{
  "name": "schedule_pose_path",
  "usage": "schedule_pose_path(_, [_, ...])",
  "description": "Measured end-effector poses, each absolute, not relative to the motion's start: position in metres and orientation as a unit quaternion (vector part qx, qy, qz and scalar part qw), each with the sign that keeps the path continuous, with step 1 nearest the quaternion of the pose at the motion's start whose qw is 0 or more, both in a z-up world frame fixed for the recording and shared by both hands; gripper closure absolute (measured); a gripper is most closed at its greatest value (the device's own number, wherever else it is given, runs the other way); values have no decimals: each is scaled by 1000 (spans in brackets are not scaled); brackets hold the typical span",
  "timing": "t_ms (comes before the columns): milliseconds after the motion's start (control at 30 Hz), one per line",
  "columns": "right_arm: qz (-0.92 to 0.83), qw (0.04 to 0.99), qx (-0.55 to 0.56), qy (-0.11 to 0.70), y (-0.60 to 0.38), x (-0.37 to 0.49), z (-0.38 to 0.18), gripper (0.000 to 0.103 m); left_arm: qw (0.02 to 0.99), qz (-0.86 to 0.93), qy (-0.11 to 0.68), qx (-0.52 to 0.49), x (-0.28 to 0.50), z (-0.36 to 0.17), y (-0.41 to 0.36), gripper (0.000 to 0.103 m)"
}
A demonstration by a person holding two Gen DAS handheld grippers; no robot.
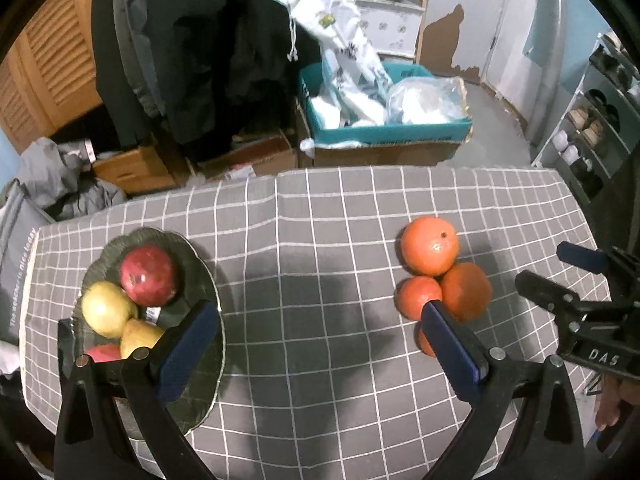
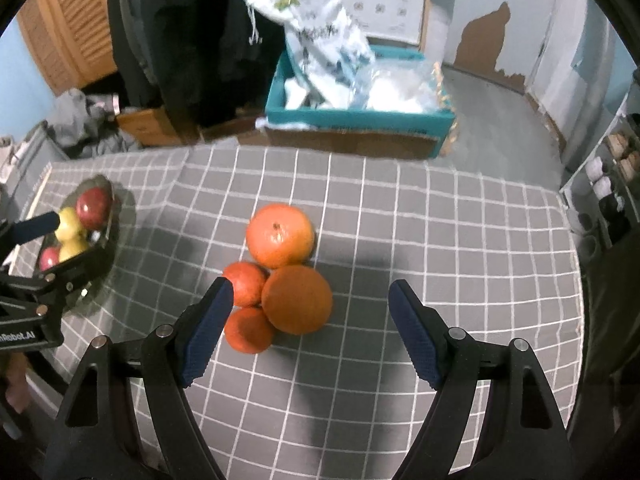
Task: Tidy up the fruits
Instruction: 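Grasp the large orange with the right tool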
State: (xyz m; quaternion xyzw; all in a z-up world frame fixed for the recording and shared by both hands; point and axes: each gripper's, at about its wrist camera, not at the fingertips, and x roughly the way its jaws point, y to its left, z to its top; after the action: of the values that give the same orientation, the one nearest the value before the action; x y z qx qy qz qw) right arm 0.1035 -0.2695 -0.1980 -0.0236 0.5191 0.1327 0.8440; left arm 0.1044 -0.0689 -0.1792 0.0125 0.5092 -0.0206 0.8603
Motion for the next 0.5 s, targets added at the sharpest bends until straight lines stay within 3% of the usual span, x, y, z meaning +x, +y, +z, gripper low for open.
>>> schedule_pose_path(500, [143, 808, -21, 572, -261, 120, -255, 22, 836, -14, 549, 14, 122, -228, -68, 1])
